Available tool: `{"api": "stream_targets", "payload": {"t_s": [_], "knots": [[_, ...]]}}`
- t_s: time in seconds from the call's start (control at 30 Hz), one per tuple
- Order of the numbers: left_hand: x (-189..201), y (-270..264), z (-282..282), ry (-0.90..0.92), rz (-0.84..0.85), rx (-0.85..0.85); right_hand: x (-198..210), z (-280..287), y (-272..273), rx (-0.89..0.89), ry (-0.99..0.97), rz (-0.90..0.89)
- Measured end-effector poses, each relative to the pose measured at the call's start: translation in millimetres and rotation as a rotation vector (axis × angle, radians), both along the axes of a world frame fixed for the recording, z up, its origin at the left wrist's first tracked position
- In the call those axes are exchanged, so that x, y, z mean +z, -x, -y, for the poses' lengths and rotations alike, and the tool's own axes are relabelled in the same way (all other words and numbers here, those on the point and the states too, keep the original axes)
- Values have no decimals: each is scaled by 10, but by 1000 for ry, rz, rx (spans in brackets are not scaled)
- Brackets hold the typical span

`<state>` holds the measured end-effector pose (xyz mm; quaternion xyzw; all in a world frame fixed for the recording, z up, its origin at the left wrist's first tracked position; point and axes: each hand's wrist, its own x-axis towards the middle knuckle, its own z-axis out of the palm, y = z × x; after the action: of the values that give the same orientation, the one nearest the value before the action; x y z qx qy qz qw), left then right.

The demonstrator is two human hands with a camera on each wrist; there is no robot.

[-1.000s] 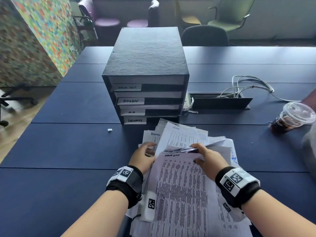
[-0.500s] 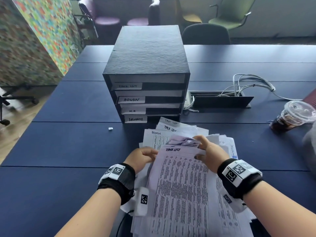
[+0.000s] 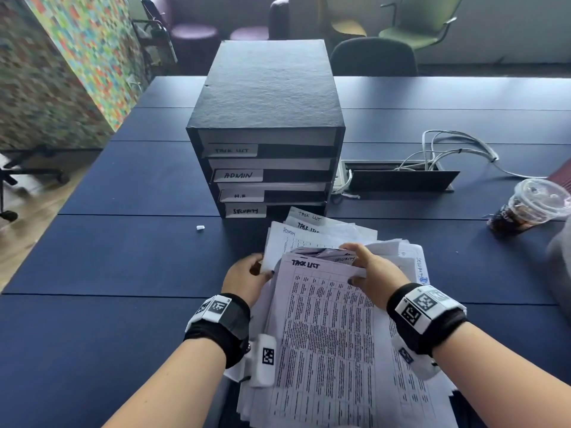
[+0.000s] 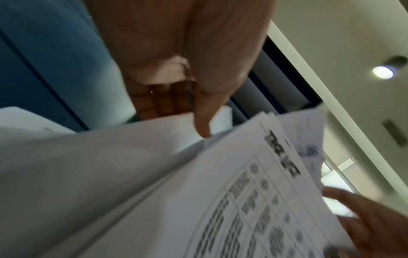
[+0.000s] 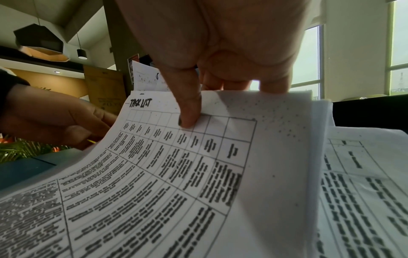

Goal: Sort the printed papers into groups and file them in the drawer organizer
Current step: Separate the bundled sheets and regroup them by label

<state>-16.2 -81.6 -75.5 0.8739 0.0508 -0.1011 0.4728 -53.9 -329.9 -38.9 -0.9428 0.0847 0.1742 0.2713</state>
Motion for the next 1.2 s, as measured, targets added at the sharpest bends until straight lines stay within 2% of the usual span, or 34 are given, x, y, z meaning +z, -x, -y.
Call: {"api": "stream_targets", "payload": {"t_s": [0.07, 0.2, 0.27, 0.43, 0.6, 0.7, 0.77, 0.9, 1.1, 1.2], "knots": [[1, -8, 3, 18, -1, -58, 7, 4, -2, 4, 5, 2], [61, 52, 30, 287, -114, -76, 48, 35, -27, -17, -38, -1], [112, 66, 23, 341, -181, -68, 74, 49, -40, -29, -66, -5], [148, 34, 41, 304, -220, -177, 113, 53, -69, -34, -108, -15], [55, 6, 166, 160, -138, -180, 124, 38, -40, 49, -56, 3], [-66, -32, 168, 41, -205, -77, 109, 5, -9, 71, -35, 23], [-75, -45, 147, 68, -253, -17, 98, -7, 21, 65, -44, 31], [-86, -42, 123, 155, -216, 18, 82, -8, 59, 66, -44, 38], [38, -6, 234, 352, -248, -49, 85, -5, 48, 59, -46, 43], [6, -50, 267, 238, -261, -27, 74, 0, 53, 66, -37, 44]]}}
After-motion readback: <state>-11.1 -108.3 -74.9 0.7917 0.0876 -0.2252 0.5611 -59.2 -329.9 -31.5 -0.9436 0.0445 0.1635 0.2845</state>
